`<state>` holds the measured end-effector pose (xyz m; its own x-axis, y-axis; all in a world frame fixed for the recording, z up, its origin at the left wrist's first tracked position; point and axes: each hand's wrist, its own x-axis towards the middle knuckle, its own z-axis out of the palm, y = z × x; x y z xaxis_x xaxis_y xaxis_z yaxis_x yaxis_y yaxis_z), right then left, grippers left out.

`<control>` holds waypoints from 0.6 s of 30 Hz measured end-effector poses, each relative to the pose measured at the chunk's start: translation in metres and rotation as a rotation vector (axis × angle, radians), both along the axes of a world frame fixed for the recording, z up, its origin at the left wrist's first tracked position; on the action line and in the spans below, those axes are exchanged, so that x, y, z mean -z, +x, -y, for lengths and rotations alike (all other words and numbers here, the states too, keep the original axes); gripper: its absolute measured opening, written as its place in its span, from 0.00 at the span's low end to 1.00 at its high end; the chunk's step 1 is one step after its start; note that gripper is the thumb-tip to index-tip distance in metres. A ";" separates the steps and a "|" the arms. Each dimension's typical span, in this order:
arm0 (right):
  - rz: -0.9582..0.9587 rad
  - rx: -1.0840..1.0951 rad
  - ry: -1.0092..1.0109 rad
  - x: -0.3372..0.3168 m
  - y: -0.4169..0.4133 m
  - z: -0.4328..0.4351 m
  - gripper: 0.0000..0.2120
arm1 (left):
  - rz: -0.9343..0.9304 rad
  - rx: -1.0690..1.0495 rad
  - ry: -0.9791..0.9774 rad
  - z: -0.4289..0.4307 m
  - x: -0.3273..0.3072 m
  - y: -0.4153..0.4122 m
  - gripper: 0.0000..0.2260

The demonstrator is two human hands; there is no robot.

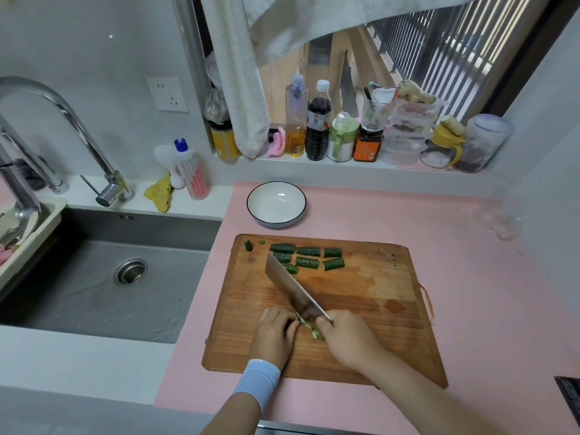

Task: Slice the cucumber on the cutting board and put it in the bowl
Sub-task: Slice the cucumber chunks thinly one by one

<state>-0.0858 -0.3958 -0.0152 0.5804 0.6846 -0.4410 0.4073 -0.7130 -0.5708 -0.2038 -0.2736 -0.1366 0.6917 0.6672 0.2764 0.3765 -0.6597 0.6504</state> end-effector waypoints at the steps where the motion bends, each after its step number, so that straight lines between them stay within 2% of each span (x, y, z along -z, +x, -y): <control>1: -0.008 0.018 0.022 -0.004 0.005 0.000 0.16 | -0.006 0.016 0.001 -0.001 -0.002 0.003 0.04; 4: -0.071 0.079 0.079 -0.015 0.019 0.002 0.17 | 0.014 0.043 -0.024 -0.005 -0.011 0.010 0.03; 9: -0.389 0.337 0.139 -0.013 0.031 0.004 0.15 | 0.102 0.166 0.001 0.007 -0.034 0.024 0.09; 18: -0.488 0.459 0.231 -0.015 0.050 0.015 0.13 | -0.028 0.236 0.182 0.008 -0.031 0.046 0.09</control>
<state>-0.0355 -0.4112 0.0001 0.6056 0.5260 -0.5972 -0.2463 -0.5898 -0.7691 -0.1578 -0.2820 -0.1055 0.8308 0.4282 0.3554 0.2146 -0.8358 0.5053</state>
